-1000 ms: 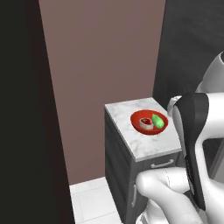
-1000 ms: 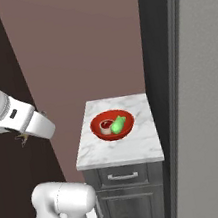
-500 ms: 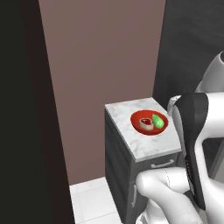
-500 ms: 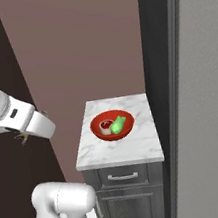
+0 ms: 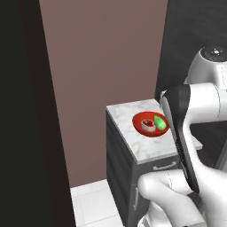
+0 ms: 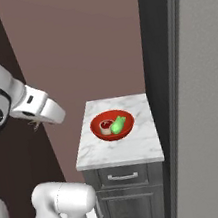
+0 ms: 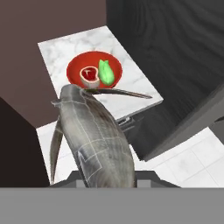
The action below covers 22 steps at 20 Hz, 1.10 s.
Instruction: Take the fish, corn, and steak from the freezer and place them in the bowl on the counter.
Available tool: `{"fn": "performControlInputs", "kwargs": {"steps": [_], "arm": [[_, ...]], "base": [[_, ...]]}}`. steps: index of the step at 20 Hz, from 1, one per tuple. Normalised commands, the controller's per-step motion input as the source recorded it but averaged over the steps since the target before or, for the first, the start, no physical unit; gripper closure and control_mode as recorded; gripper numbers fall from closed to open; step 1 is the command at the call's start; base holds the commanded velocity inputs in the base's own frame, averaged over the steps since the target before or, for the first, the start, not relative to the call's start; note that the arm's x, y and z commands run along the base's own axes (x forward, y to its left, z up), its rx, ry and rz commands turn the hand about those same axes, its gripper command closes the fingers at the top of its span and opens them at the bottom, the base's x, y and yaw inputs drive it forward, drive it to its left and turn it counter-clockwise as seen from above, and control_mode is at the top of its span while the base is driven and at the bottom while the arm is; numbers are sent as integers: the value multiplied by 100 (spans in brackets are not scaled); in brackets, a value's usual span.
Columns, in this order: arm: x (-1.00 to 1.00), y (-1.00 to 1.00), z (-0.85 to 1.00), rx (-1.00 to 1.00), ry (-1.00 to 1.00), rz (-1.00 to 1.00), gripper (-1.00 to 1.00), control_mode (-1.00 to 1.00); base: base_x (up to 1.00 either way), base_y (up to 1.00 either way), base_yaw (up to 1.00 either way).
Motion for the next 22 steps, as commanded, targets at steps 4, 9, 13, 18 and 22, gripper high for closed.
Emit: {"fn": "performControlInputs", "kwargs": {"steps": [4, 9, 13, 18, 22], "arm": [[96, -12, -23, 0, 11, -1, 100, -100], [99, -27, -44, 0, 10, -6, 100, -100], [89, -24, -63, 0, 9, -6, 100, -100], [61, -2, -51, 7, 1, -1, 100, -100], [56, 0, -36, 13, 3, 0, 100, -100]], "base": [[0, 0, 0], [0, 0, 0], [0, 0, 0], [0, 0, 0], [0, 0, 0]]}}
